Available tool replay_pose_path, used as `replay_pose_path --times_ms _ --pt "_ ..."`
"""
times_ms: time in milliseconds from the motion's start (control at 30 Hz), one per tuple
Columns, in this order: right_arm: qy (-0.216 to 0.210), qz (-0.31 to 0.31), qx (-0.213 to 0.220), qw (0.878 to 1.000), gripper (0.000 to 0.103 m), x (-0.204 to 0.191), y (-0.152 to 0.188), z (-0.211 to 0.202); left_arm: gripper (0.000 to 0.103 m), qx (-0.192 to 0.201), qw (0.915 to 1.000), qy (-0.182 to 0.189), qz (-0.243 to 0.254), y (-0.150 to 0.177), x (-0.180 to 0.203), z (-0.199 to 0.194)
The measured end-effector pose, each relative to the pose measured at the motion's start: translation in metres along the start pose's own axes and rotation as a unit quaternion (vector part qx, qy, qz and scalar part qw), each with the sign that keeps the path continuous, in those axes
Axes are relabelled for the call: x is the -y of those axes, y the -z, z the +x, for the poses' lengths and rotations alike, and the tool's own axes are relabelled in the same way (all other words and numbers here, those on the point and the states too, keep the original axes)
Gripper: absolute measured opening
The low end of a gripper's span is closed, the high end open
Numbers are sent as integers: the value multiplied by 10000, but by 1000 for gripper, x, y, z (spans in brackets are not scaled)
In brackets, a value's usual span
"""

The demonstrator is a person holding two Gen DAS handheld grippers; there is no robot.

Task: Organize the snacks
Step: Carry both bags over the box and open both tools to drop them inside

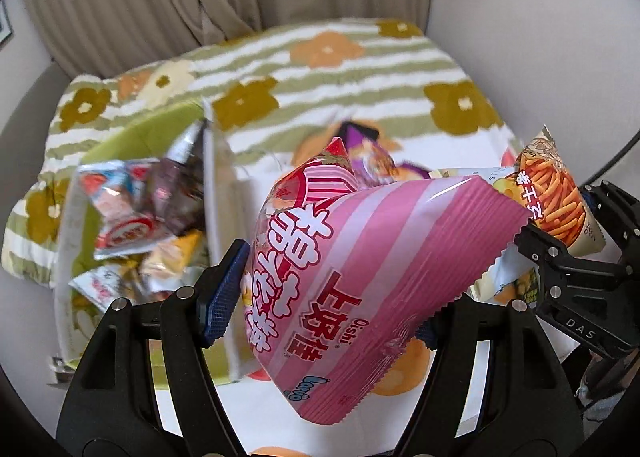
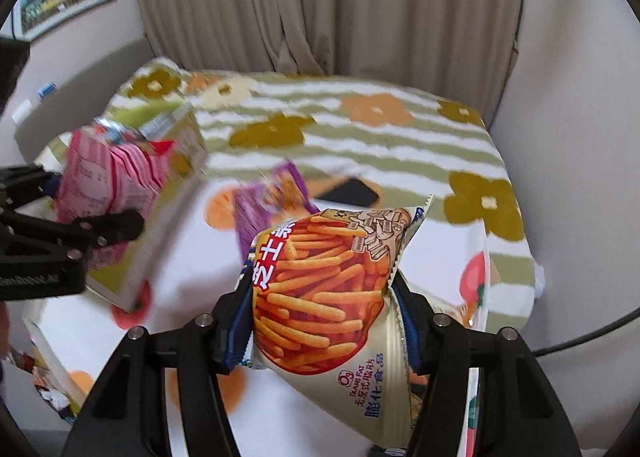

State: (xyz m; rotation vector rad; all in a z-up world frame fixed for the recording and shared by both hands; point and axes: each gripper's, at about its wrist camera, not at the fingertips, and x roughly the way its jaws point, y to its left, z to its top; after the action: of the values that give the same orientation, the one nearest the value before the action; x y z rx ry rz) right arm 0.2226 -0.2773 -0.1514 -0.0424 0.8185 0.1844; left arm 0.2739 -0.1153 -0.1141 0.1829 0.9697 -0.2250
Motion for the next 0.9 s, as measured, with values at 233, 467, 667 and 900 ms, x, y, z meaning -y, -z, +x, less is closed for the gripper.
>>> replay_pose_path --times_ms 233,467,667,900 --pt "-424 -268 474 9976 56 -56 -40 -21 68 472 9979 -310 -322 -6 -67 -46" --pt "-851 -429 577 9938 56 -123 -73 -16 68 414 9960 -563 -556 5 -150 -55" --pt "-1016 -438 432 9929 56 -173 -83 2 68 202 9966 -519 -609 20 -202 -41" --pt "-944 -327 198 9948 56 -203 -84 25 101 150 9979 -338 -533 30 -232 -20"
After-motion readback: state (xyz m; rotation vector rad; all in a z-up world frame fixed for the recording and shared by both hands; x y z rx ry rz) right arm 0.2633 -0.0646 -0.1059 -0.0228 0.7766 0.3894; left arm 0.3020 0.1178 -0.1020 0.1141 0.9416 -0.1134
